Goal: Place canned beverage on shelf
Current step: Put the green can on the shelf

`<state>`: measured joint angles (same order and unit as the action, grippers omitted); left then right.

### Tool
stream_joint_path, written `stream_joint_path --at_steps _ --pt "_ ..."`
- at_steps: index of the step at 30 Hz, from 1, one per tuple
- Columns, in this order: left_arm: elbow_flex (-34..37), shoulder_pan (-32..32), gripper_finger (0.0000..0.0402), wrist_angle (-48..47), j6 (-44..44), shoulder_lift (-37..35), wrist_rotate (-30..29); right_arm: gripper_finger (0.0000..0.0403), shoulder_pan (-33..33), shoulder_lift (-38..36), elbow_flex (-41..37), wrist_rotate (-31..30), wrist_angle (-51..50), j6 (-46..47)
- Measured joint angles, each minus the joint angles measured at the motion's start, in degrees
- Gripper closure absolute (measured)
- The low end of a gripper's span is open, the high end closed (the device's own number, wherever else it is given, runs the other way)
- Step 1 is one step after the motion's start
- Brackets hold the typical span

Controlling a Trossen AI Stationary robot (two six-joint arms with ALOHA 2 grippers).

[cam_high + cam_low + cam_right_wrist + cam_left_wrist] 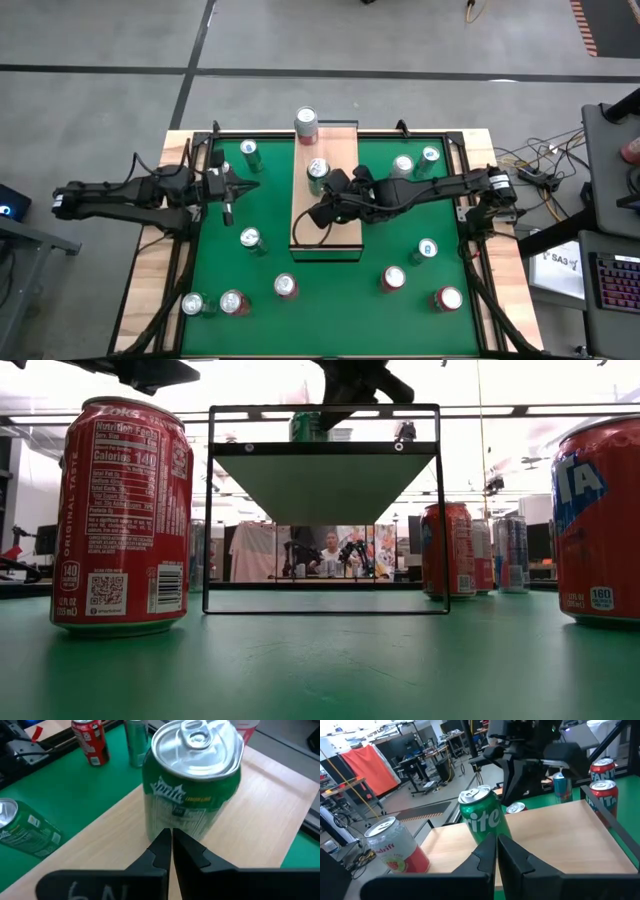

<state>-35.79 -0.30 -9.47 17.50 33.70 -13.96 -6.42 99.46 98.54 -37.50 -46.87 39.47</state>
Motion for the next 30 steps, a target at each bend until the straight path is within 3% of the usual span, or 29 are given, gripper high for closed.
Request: stream_joint_path --at_steps 19,30 --pt "0.0 0.0 0.0402 0.63 1.09 2.24 0.0 0.0394 4.45 0.0 -2.79 3.62 8.87 -7.18" --pt "0.02 0.0 0.0402 0.48 1.11 2.16 0.0 0.0394 5.41 -1.16 -2.93 1.66 0.03 -1.7"
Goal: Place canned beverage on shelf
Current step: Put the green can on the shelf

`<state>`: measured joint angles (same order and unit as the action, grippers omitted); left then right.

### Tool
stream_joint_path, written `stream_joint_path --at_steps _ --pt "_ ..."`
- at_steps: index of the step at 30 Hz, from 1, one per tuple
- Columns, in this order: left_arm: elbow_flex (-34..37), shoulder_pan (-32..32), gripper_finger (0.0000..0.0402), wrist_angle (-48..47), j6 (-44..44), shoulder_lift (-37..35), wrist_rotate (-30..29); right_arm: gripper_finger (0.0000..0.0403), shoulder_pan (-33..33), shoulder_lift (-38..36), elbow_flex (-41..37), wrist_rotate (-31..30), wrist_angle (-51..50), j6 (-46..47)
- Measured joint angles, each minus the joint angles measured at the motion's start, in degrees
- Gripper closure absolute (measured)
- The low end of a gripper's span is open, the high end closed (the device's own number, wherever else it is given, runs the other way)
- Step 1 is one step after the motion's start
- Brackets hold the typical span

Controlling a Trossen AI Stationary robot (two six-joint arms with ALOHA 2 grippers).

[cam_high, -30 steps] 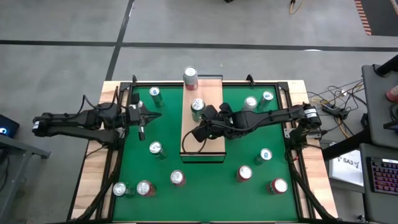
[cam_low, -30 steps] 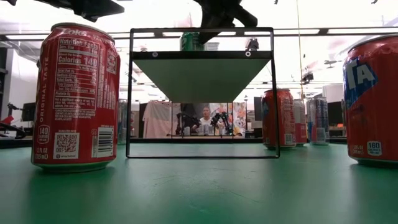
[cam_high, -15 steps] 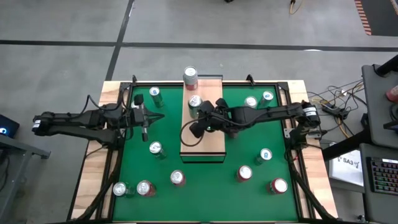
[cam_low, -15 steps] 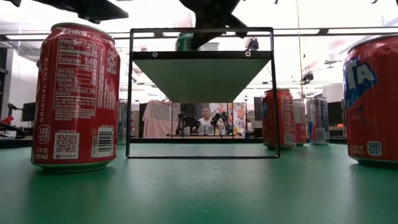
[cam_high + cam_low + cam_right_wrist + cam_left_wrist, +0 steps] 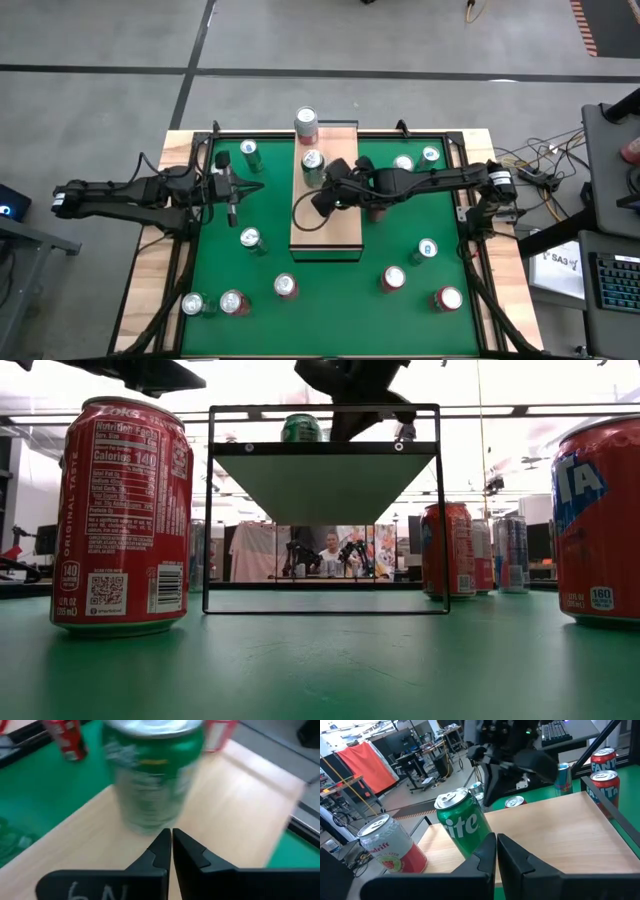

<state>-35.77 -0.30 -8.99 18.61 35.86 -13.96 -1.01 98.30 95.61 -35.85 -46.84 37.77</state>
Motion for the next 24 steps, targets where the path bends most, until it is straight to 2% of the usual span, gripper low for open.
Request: stream_joint_path --at_steps 9,24 --pt "0.0 0.0 0.0402 0.02 0.42 0.0 0.0 0.0394 4.36 -0.06 0.0 -0.1 3.12 -3.92" --pt "0.0 -0.01 0.0402 0.0 0.39 0.06 0.0 0.0394 1.01 -0.15 0.02 1.78 5.83 -2.93"
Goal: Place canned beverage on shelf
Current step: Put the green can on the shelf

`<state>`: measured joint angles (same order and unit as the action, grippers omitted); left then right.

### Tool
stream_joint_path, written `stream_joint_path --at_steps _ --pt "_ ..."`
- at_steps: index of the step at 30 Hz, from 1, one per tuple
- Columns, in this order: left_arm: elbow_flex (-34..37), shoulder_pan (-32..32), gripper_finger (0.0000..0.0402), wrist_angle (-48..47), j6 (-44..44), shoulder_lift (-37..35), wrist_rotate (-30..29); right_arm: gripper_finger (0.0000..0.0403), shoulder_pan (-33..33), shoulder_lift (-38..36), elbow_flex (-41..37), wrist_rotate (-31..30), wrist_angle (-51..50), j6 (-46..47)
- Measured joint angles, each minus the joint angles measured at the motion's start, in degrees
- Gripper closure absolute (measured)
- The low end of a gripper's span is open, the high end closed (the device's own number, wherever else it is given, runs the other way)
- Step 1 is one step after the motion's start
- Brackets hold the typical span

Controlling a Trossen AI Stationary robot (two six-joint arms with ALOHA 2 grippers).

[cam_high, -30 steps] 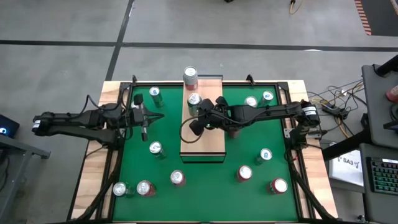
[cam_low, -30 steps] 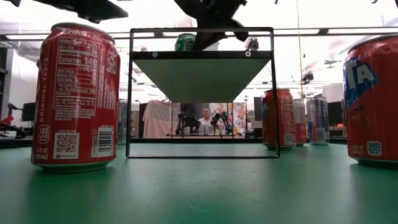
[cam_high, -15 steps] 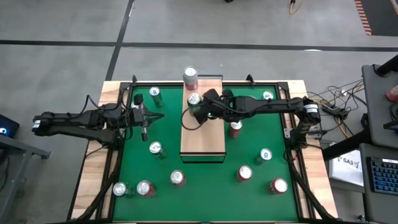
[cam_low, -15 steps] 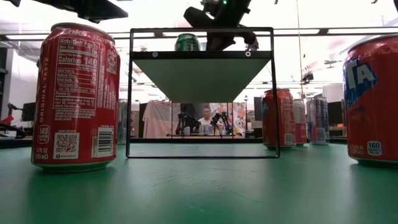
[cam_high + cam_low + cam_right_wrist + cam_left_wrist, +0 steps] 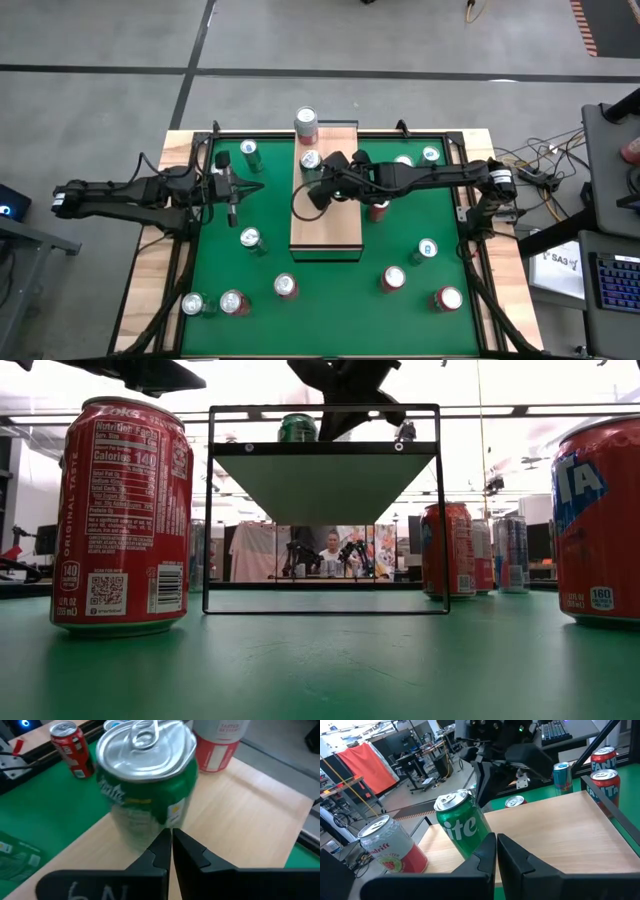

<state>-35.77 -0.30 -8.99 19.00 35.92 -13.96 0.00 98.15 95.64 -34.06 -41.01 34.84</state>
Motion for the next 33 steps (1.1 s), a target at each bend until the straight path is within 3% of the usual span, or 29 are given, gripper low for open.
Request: stream_joint_path --at_steps 25,33 --pt "0.0 0.01 0.0402 -0.07 0.42 2.32 0.0 0.0394 -0.97 -0.2 -0.19 -1.06 -1.63 1.95" --pt "0.0 0.01 0.0402 0.0 0.46 2.32 0.0 0.0394 3.4 -1.55 -0.26 -4.07 -2.89 0.82"
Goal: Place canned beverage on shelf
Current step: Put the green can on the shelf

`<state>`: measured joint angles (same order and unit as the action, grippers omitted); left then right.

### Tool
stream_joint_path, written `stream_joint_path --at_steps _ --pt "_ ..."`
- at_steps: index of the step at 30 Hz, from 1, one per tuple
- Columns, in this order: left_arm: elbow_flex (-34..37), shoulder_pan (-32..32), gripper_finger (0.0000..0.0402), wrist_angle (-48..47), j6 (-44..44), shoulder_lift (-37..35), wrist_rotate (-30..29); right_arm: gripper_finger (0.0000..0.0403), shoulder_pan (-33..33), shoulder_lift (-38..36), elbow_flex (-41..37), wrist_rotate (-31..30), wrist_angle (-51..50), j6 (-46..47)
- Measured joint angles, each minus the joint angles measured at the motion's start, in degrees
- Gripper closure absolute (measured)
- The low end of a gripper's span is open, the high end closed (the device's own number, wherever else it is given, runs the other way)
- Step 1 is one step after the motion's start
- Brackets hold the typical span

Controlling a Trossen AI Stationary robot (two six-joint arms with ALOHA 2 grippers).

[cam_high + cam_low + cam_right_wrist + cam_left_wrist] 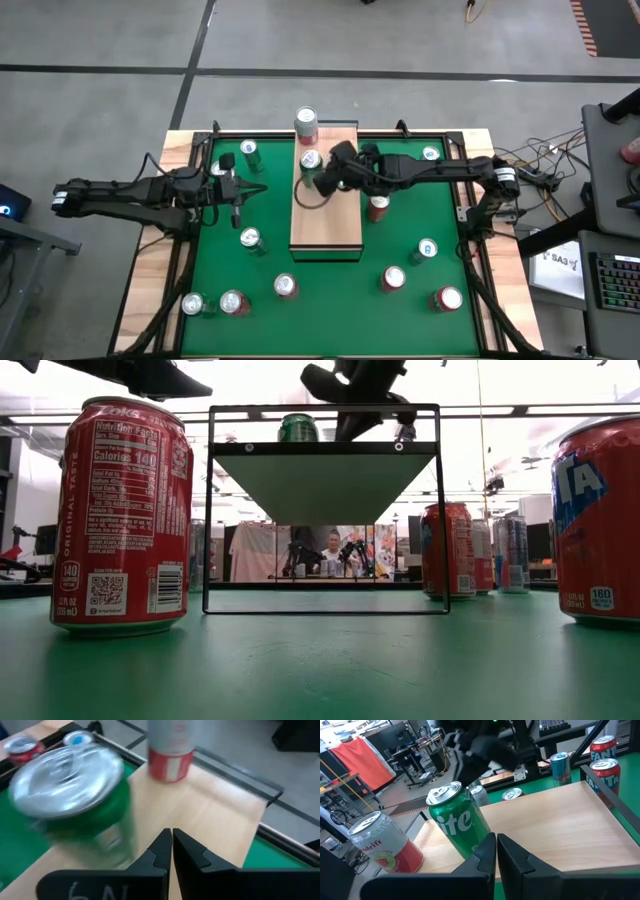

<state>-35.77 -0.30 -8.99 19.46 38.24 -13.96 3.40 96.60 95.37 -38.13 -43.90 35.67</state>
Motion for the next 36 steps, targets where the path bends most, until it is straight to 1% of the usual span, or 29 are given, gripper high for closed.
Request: stream_joint_path --at_steps 3,7,19,24,29,33,36 --pt "0.0 0.0 0.0402 0.0 0.0 -0.02 0.0 0.0394 1.31 0.0 -0.02 1.25 1.09 -1.09" --pt "0.0 0.0 0.0402 0.0 0.0 -0.04 0.0 0.0394 1.24 0.0 -0.02 2.08 3.24 -1.88" --pt "0.0 0.0 0.0402 0.02 0.02 0.0 0.0 0.0394 -2.78 0.33 -0.02 2.62 5.9 -1.78" --pt "0.0 0.0 0.0402 0.02 0.01 0.02 0.0 0.0394 -3.79 0.03 -0.04 1.95 5.72 -0.15" --pt "0.0 0.0 0.0402 0.02 0.01 0.02 0.0 0.0394 -4.04 -1.55 -0.04 -2.14 7.59 -0.24" --pt "0.0 0.0 0.0402 0.02 0.02 0.02 0.0 0.0394 -3.87 -1.66 -0.04 -2.31 8.53 -2.03" --pt "0.0 0.0 0.0402 0.02 0.02 0.02 0.0 0.0394 -3.87 -1.6 -0.04 -1.05 8.51 -2.23"
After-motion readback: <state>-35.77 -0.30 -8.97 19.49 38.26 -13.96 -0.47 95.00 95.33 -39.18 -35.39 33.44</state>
